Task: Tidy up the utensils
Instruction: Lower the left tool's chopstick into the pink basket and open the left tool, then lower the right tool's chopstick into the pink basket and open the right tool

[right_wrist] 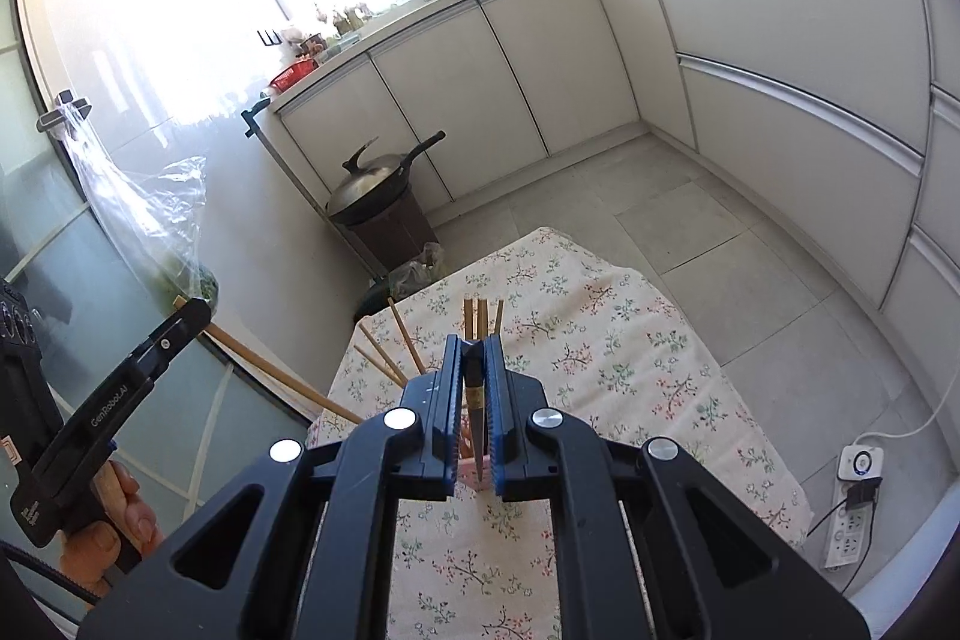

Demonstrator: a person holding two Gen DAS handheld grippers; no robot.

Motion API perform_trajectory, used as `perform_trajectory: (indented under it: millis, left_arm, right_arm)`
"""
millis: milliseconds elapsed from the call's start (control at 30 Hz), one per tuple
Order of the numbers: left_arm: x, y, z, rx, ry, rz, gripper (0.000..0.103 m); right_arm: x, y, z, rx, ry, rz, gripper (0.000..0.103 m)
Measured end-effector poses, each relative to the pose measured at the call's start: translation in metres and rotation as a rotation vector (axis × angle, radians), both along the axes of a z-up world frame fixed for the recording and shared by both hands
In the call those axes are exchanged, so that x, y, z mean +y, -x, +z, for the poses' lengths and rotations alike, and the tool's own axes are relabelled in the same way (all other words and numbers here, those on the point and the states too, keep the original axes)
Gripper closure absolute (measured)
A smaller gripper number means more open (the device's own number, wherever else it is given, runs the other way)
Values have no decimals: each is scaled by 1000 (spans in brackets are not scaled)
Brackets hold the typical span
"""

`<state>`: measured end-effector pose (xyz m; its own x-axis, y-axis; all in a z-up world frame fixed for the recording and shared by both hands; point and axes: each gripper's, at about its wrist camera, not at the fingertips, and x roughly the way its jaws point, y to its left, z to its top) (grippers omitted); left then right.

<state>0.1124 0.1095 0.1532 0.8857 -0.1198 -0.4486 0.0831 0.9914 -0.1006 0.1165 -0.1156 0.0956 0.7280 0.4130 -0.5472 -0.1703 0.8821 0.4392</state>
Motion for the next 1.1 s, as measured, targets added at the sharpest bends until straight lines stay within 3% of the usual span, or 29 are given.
perform_trajectory:
  millis: [300, 367, 433, 567, 700, 1100]
  left_arm:
    - [9, -43, -35, 70, 43, 20, 94]
    - [12, -54, -51, 121, 57, 21, 88]
    - [20, -57, -59, 142, 92, 36, 72]
    - [33, -45, -46, 94, 125, 61, 65]
    - [41, -33, -31, 41, 113, 94, 51]
    - [61, -34, -31, 63, 159, 117, 43]
  right_arm:
    - [16, -27, 2, -1, 26, 7, 95]
    - [21, -33, 0, 5, 32, 9, 95]
    - [26, -37, -2, 14, 33, 14, 95]
    - [37, -43, -4, 19, 49, 22, 95]
    - [47, -49, -7, 27, 68, 31, 95]
    - [82, -74, -35, 72, 123, 41, 94]
